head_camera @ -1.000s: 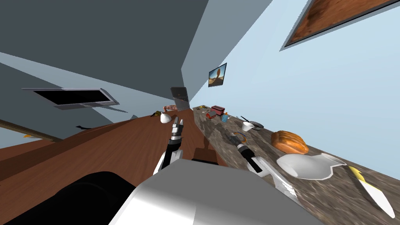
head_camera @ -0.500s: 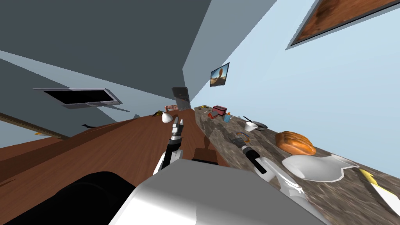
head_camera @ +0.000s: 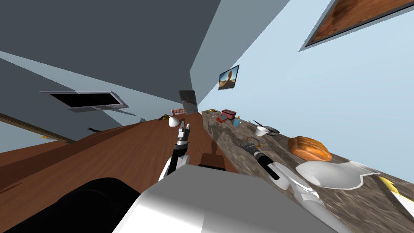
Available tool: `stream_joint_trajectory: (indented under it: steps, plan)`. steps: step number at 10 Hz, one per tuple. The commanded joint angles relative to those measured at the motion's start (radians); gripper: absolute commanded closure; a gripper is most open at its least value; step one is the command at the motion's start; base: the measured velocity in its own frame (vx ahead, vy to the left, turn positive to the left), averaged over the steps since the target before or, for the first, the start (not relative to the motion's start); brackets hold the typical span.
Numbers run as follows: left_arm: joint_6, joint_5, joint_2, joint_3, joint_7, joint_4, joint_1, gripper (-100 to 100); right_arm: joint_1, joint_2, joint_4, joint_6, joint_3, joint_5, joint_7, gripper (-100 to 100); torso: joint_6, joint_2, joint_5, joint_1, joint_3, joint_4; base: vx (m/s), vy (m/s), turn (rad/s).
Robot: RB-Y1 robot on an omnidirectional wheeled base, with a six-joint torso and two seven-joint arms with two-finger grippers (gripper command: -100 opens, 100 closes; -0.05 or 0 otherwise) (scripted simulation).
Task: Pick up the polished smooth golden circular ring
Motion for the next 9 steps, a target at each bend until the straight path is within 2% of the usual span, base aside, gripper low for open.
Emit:
stream_joint_trajectory:
  steps: [1, 4, 5, 9]
  plan:
    - [0.000, 0.000, 0.000, 0.000, 0.000, 0.000, 0.000, 0, -0.008, -0.047, 0.041, 0.015, -0.001, 0.032, 0.031, -100, 0.000, 0.000, 0.000, 0.000, 0.000, 0.000, -0.018, 0.077, 0.034]
    - [0.000, 0.000, 0.000, 0.000, 0.000, 0.000, 0.000, 0, -0.031, -0.112, 0.123, 0.034, -0.001, 0.095, 0.096, -100, 0.000, 0.000, 0.001, 0.002, 0.000, 0.000, -0.009, 0.078, 0.022]
    - [0.000, 0.000, 0.000, 0.000, 0.000, 0.000, 0.000, 0, -0.031, -0.112, 0.123, 0.034, -0.001, 0.095, 0.096, -100, 0.000, 0.000, 0.000, 0.001, 0.000, 0.000, -0.008, 0.038, 0.004]
    - [0.000, 0.000, 0.000, 0.000, 0.000, 0.000, 0.000, 0, -0.053, -0.176, 0.203, 0.053, -0.001, 0.158, 0.160, -100, 0.000, 0.000, 0.000, 0.000, 0.000, 0.000, -0.011, 0.043, 0.018]
